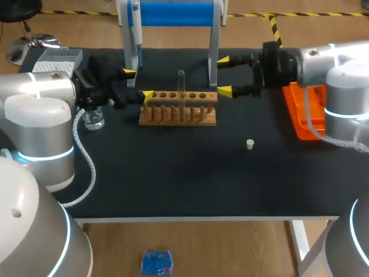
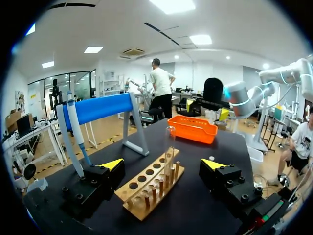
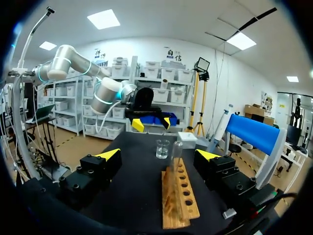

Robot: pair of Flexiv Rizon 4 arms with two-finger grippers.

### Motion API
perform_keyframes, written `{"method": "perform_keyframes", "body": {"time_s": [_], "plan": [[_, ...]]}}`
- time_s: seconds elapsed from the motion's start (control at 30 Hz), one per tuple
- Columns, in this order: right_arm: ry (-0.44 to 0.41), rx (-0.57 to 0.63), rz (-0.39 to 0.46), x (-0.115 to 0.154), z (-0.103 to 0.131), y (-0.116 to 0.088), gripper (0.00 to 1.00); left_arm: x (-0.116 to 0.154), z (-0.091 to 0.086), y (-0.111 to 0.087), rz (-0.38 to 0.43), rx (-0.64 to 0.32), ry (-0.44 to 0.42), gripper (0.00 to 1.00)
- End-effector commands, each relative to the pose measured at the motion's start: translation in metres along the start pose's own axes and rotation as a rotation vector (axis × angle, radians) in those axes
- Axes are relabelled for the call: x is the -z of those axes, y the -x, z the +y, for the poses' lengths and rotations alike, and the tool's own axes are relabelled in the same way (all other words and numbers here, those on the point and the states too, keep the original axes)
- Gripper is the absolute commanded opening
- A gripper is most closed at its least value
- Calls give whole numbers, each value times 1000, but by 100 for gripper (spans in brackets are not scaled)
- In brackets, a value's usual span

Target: Invert the test tube, pick up the pipette, mount the tip to pipette, aspirate from beaker and dispense into the tube, eject the tip, return the pipette, and cap with the stopper.

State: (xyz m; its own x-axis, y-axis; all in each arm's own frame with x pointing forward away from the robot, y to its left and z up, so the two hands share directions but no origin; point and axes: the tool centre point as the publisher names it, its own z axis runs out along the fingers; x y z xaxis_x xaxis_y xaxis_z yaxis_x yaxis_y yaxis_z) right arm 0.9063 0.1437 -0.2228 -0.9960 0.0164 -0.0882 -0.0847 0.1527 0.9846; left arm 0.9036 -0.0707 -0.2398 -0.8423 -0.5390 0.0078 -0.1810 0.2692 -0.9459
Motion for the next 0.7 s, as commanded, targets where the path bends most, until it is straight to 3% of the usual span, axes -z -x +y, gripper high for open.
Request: {"method": "perform_keyframes", "body": {"time_s": [0.03, 0.43, 0.7], "plan": [[49, -6, 47, -16, -9, 24, 100, 0, 1, -1, -4, -1, -6, 100], [133, -68, 120, -46, -17, 39, 100, 0, 1, -1, -4, -1, -6, 100], [126, -110, 137, -64, -27, 37, 100, 0, 1, -1, -4, -1, -6, 100]]}}
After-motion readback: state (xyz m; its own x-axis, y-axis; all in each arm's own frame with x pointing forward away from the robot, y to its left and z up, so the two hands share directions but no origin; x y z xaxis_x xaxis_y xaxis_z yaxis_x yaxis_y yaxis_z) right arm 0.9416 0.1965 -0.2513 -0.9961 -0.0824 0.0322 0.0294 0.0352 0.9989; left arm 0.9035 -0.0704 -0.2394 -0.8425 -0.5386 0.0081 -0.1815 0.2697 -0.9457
